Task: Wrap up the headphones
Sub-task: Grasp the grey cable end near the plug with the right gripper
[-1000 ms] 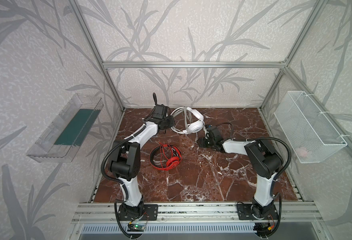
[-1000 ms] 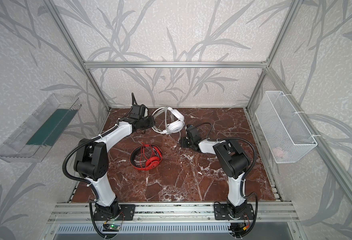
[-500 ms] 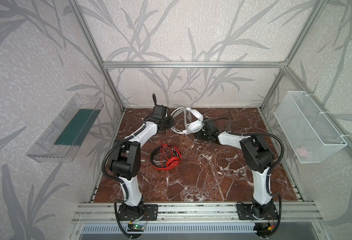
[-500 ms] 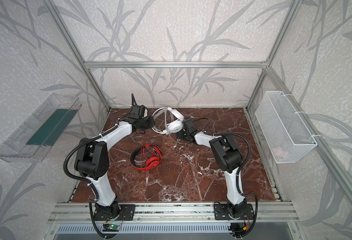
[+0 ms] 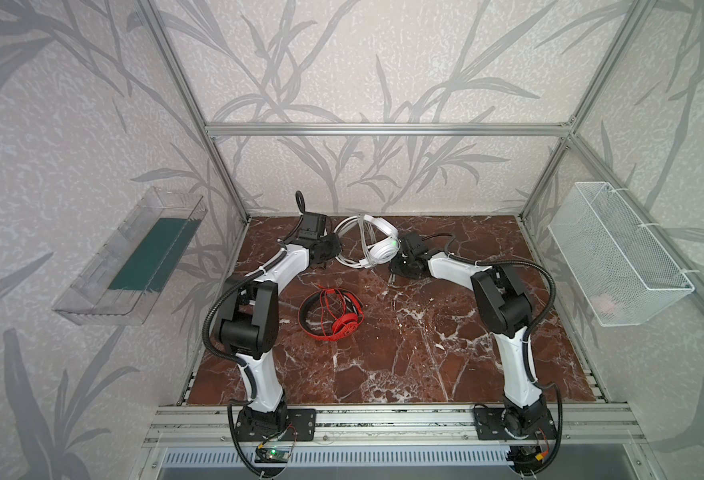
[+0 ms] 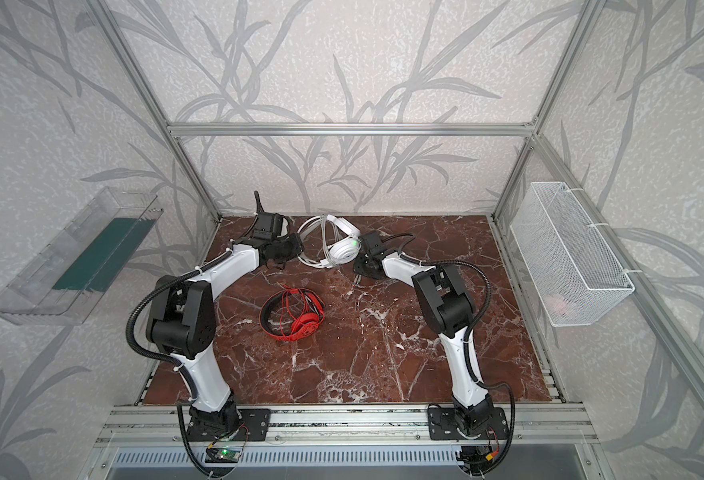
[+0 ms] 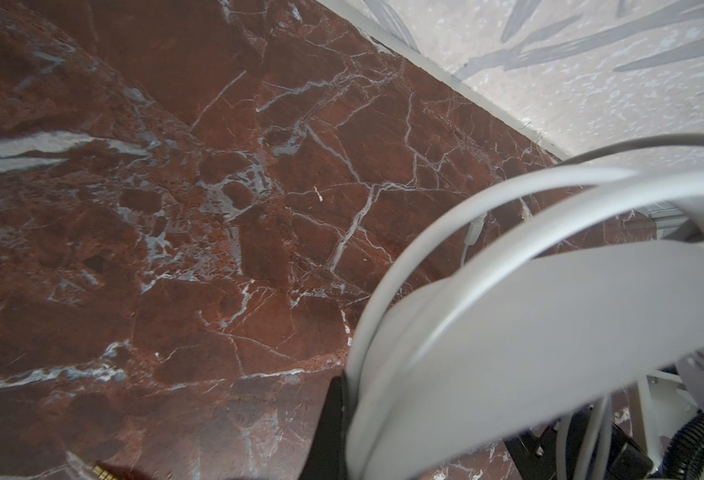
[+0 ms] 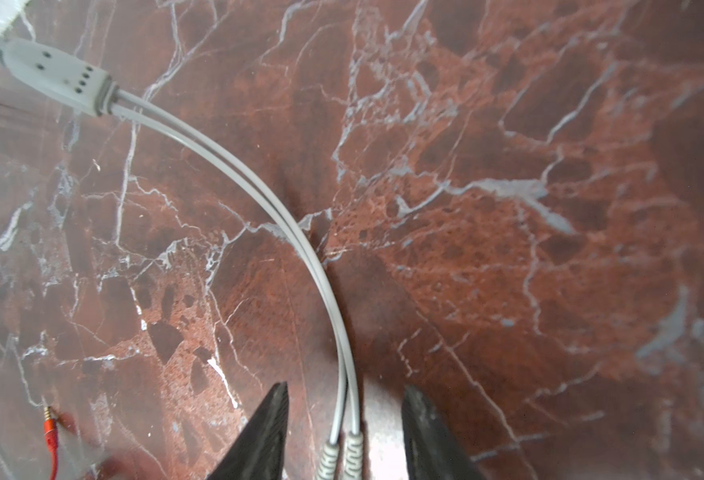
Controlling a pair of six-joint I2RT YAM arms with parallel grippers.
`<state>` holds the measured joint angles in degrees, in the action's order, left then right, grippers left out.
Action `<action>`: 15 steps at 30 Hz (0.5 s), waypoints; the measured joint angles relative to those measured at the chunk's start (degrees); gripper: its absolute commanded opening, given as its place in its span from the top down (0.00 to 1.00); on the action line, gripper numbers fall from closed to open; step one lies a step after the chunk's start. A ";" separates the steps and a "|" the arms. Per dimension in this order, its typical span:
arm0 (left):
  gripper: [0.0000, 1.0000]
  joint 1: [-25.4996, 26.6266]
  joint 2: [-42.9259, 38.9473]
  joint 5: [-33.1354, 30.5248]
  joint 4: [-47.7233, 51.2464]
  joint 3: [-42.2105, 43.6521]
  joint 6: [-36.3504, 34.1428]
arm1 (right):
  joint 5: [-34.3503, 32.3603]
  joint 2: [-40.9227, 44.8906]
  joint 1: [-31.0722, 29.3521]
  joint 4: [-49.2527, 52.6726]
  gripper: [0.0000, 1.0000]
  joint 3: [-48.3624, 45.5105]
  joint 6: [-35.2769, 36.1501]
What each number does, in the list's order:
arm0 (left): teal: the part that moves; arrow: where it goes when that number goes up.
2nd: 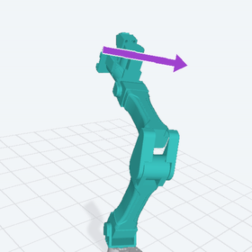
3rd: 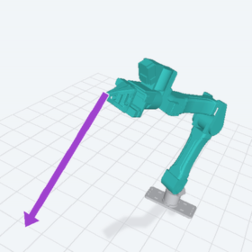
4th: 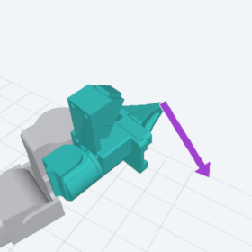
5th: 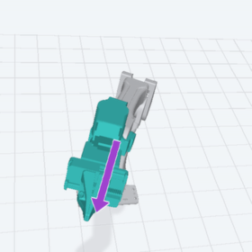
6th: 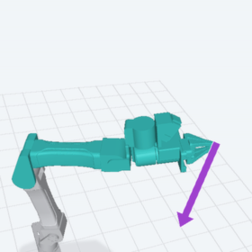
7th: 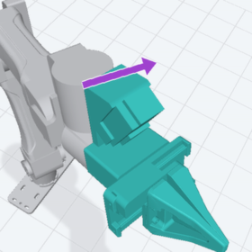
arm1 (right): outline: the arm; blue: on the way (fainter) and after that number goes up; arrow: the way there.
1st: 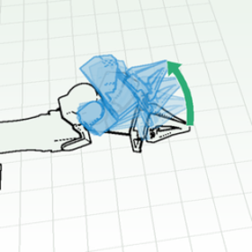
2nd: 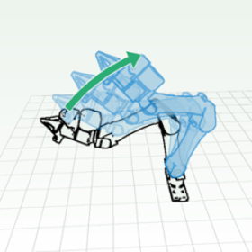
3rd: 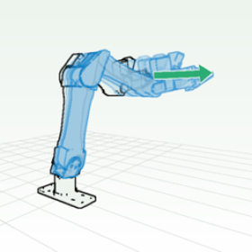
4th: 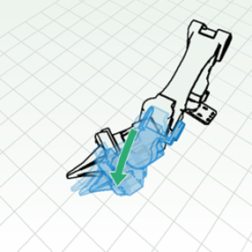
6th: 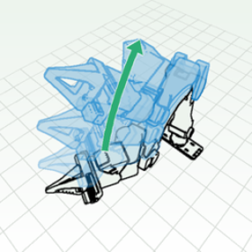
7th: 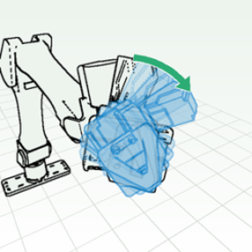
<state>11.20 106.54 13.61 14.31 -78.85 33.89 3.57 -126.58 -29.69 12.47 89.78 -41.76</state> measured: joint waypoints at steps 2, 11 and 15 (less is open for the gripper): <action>1.00 -0.37 0.00 0.57 -0.70 0.57 0.57 | -0.28 -0.39 -0.11 1.14 0.54 0.81 0.07; 1.00 -2.29 0.57 7.76 -5.70 3.76 4.72 | 1.38 -0.52 0.39 1.55 0.57 1.03 -0.74; 1.00 -2.67 0.61 10.40 -6.93 3.76 4.94 | 2.58 -0.42 1.31 0.90 0.58 0.46 -1.55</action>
<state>8.54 107.15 24.01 7.38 -75.09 38.83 6.15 -127.00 -28.38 13.37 90.24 -43.31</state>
